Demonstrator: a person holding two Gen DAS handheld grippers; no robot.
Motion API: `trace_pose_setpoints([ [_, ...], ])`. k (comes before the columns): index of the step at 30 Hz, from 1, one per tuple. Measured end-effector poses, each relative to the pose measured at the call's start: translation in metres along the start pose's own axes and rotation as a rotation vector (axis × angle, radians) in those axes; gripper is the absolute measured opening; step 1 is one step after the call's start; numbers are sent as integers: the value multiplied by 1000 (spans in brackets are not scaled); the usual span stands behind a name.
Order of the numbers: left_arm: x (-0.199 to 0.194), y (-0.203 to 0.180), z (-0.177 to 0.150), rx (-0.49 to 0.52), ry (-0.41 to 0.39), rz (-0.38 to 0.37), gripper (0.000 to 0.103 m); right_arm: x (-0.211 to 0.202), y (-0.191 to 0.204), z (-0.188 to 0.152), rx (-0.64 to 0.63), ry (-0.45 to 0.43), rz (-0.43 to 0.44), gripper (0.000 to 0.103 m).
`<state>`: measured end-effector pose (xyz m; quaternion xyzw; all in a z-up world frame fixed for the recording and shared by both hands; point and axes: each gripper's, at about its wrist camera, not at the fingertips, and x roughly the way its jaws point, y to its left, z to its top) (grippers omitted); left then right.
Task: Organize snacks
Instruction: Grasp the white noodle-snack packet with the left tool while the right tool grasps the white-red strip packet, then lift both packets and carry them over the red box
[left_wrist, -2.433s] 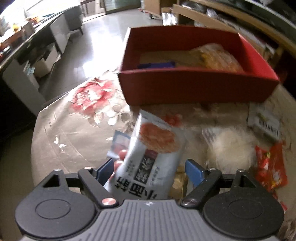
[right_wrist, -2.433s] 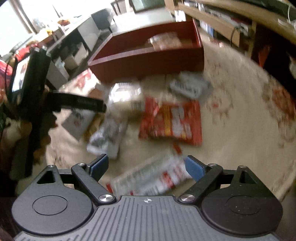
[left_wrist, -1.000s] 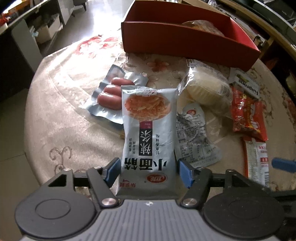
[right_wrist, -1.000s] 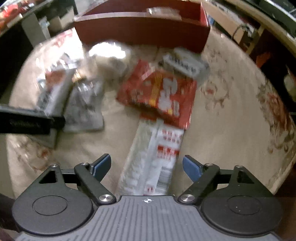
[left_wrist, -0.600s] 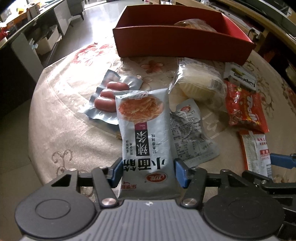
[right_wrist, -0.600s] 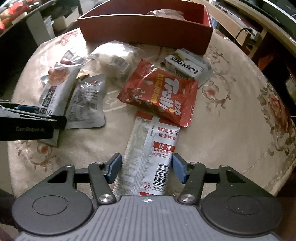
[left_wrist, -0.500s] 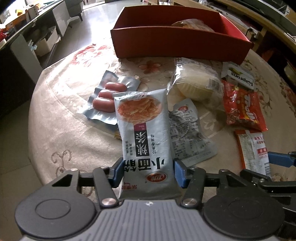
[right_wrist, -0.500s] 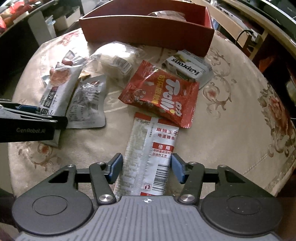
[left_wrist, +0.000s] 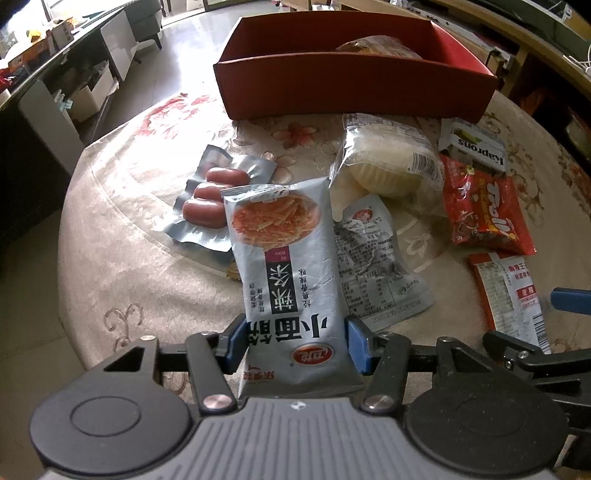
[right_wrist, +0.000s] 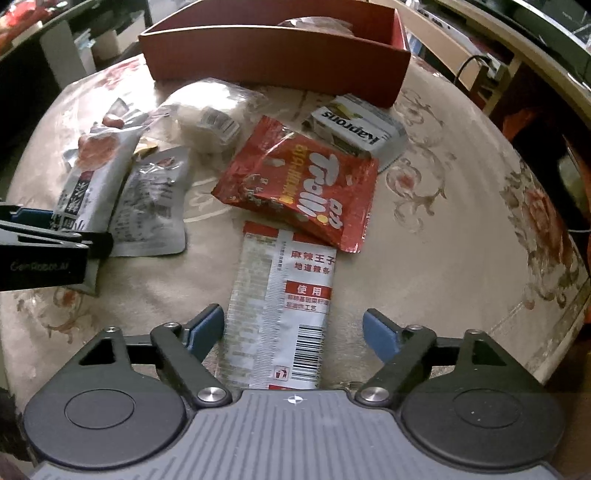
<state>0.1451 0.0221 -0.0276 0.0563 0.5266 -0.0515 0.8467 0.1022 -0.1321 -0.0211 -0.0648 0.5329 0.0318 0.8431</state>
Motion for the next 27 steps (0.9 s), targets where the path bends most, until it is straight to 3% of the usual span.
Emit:
trace_pose_setpoints([
  [3, 2, 0, 1, 3, -5, 15, 71, 5, -6, 1, 47, 40, 27, 102],
  [6, 5, 6, 1, -21, 4, 16, 77, 7, 1, -4, 4, 26, 36, 101],
  [8, 6, 12, 1, -54, 19, -7, 74, 3, 4, -4, -21, 10, 47, 88],
  [10, 4, 15, 0, -69, 23, -24, 61, -3, 8, -4, -43, -10, 56, 72],
  [12, 1, 15, -1, -65, 19, -22, 56, -6, 9, -3, -44, -12, 75, 63],
  [17, -7, 22, -1, -114, 16, -50, 53, -14, 8, 0, -31, -19, 101, 55],
  [27, -15, 22, -5, -136, 13, -66, 52, -21, -1, -2, -22, -46, 128, 53],
])
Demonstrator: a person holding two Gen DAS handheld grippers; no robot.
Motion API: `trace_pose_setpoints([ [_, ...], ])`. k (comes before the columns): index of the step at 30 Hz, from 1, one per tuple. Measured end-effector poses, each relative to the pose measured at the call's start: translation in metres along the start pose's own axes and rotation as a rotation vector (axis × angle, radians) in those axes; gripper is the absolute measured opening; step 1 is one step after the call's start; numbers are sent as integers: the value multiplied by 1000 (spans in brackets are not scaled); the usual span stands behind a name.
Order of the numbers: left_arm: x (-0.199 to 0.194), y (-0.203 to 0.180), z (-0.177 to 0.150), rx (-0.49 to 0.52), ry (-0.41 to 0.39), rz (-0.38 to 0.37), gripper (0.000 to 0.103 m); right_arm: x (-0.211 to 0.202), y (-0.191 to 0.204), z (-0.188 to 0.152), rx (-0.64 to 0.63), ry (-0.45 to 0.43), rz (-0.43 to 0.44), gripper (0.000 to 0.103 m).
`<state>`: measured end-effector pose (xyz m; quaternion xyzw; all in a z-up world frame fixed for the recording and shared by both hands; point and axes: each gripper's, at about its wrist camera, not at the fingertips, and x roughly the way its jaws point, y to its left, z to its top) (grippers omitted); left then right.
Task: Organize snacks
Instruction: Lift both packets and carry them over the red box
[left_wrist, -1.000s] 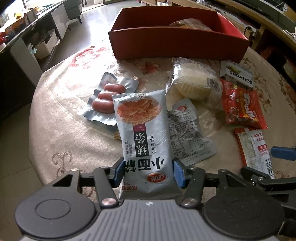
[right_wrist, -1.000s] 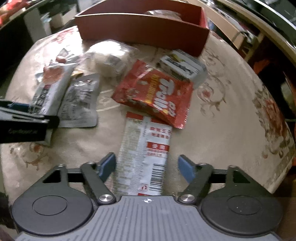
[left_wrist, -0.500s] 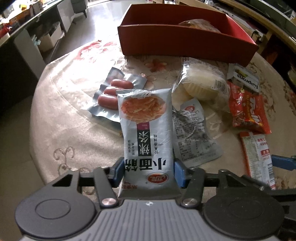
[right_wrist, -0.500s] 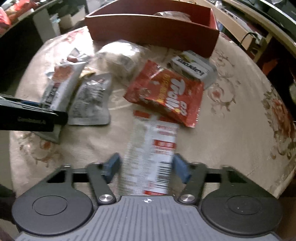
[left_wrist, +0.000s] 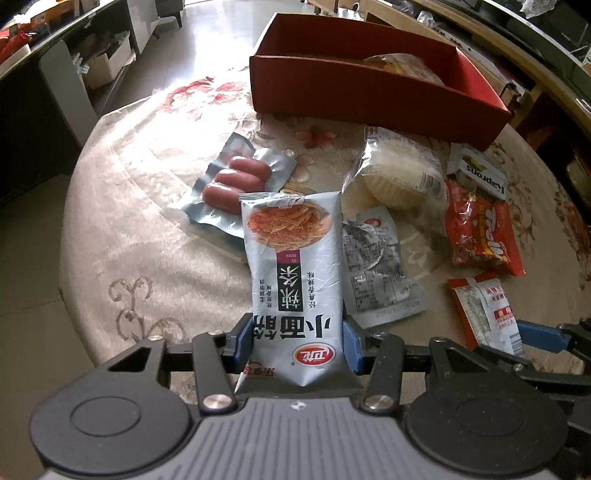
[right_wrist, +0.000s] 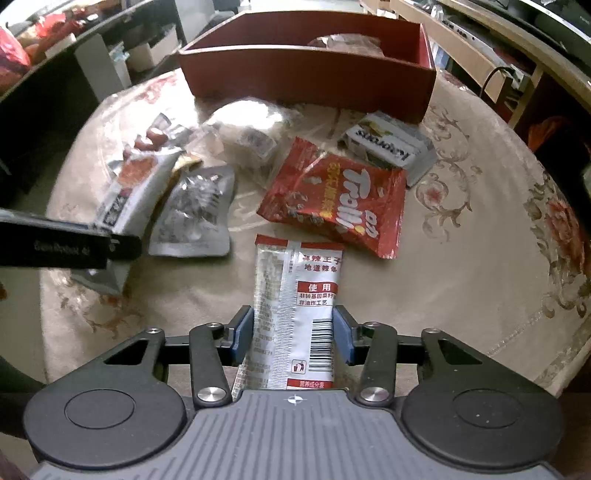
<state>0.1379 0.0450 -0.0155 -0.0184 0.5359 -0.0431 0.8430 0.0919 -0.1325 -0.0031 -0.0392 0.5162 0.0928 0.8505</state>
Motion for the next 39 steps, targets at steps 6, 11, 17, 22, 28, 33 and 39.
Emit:
trace_pose_setpoints([
  [6, -13, 4, -1, -31, -20, -28, 52, -10, 1, 2, 9, -35, 30, 53],
  [11, -22, 1, -6, -26, -27, -57, 51, -23, -4, -1, 39, -68, 66, 53],
  [17, -31, -3, -7, -24, -58, -84, 51, -35, -7, 6, 65, -126, 83, 53],
  [22, -34, -12, 5, -10, -88, -91, 51, -42, -10, 22, 80, -182, 83, 53],
  [28, -37, -25, 28, -1, -135, -91, 52, -48, -17, 44, 98, -246, 81, 53],
  [33, -37, -37, 49, 18, -167, -82, 51, -53, -24, 62, 116, -295, 80, 53],
  [39, -34, -44, 76, 22, -203, -65, 52, -53, -32, 85, 125, -333, 71, 52],
])
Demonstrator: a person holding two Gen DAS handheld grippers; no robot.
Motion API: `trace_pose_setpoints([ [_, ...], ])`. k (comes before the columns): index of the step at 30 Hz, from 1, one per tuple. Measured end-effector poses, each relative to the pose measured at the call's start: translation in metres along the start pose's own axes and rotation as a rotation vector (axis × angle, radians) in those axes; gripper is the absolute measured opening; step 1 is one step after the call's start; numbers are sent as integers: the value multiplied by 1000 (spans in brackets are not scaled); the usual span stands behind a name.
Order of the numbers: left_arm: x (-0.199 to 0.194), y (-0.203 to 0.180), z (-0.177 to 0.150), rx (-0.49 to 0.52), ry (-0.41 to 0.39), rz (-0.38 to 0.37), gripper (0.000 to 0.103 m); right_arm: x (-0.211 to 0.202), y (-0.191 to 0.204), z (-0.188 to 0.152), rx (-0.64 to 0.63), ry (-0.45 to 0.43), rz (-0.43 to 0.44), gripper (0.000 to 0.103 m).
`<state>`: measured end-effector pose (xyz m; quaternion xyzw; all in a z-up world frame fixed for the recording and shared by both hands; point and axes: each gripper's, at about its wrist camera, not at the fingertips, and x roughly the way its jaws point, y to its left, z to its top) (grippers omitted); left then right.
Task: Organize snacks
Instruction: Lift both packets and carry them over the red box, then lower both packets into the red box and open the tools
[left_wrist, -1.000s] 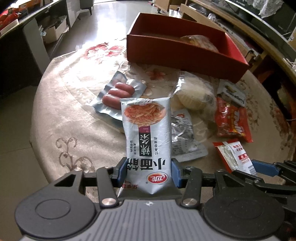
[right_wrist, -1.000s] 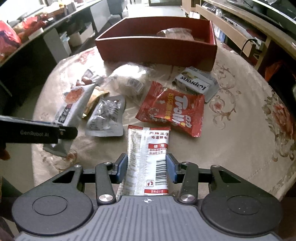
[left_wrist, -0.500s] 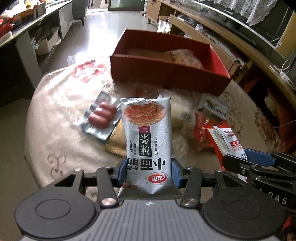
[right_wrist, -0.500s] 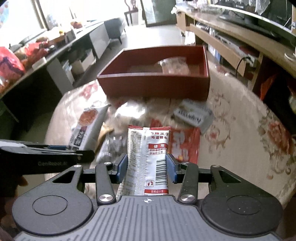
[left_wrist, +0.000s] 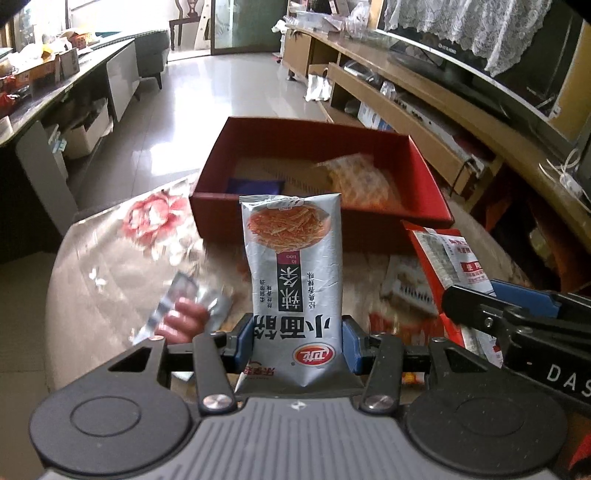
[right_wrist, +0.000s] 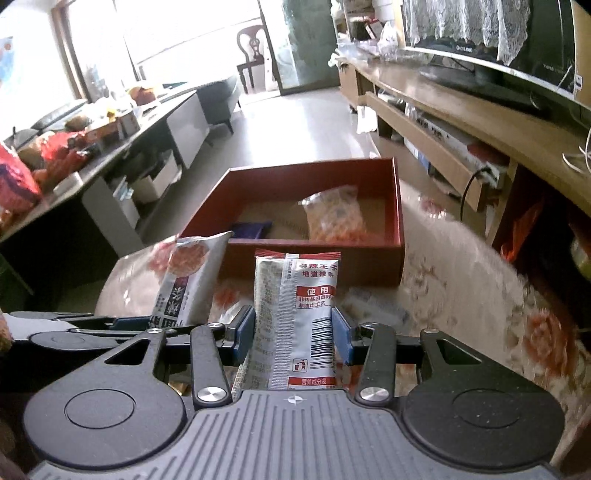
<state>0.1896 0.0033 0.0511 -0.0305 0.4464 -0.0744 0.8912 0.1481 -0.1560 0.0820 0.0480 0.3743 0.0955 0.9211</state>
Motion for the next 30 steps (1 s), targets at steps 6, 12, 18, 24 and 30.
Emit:
trace_pose_setpoints([
  [6, 10, -7, 25, 11, -32, 20, 52, 9, -2, 24, -6, -36, -8, 52],
  [12, 25, -12, 46, 19, -46, 39, 52, 21, -7, 43, -9, -52, -19, 52],
  [18, 41, -16, 62, 18, -49, 47, 52, 32, -9, 60, -20, -69, -23, 52],
  [24, 55, -16, 79, 16, -55, 69, 52, 48, -14, 72, -21, -69, -35, 52],
  [30, 73, -17, 93, 17, -56, 95, 52, 66, -15, 83, -38, -66, -47, 53],
])
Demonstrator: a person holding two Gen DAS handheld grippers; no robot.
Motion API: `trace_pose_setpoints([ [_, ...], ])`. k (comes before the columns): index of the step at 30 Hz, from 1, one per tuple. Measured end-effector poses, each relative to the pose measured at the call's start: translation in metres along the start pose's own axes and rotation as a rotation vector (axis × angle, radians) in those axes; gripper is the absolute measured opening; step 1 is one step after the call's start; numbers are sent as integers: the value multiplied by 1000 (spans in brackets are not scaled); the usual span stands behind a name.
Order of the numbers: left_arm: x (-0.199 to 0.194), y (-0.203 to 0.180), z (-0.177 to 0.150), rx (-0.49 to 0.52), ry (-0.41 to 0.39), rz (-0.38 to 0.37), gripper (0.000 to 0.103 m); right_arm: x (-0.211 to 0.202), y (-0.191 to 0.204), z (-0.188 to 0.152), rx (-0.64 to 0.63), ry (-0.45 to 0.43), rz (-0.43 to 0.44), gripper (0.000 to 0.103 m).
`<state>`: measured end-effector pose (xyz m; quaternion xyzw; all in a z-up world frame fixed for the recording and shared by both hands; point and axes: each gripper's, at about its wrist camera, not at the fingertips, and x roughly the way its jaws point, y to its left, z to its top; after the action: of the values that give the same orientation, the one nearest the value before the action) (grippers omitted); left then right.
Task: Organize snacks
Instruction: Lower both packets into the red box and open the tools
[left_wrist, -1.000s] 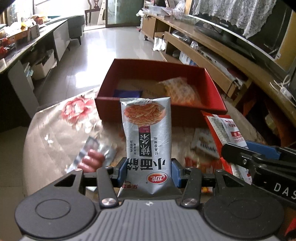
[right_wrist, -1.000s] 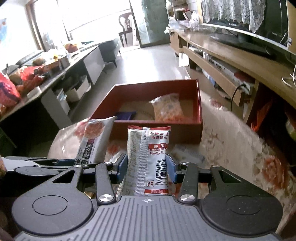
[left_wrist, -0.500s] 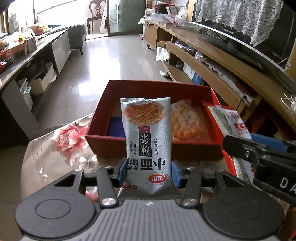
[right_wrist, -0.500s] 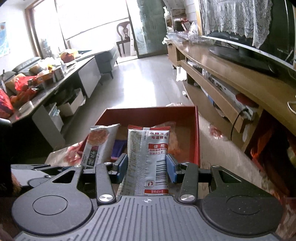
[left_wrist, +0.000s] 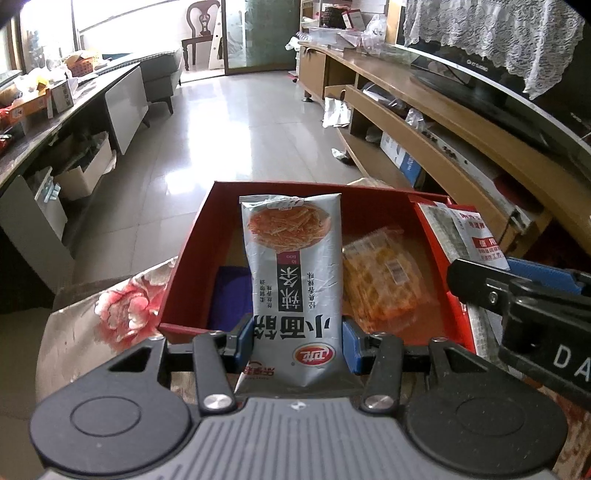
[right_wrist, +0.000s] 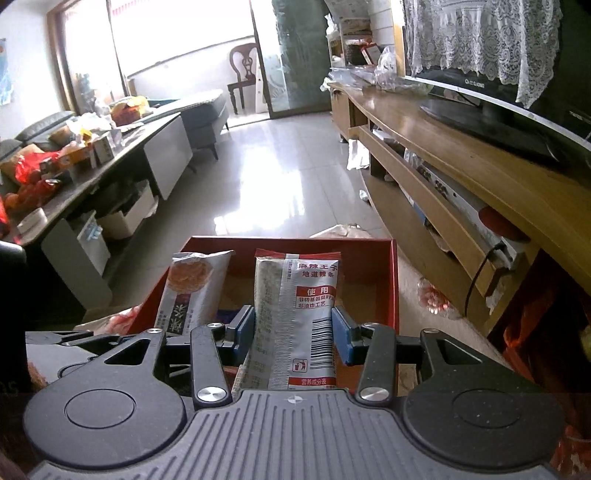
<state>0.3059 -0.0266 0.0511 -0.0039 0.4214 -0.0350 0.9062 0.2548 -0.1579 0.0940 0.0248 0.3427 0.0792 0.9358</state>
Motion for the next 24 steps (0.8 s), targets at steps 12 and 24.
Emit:
trace_pose_setpoints([
  [12, 44, -6, 24, 1, 16, 51, 51, 44, -13, 13, -8, 36, -17, 53],
  [24, 72, -3, 25, 8, 47, 95, 46, 85, -16, 7, 2, 115, 4, 57],
])
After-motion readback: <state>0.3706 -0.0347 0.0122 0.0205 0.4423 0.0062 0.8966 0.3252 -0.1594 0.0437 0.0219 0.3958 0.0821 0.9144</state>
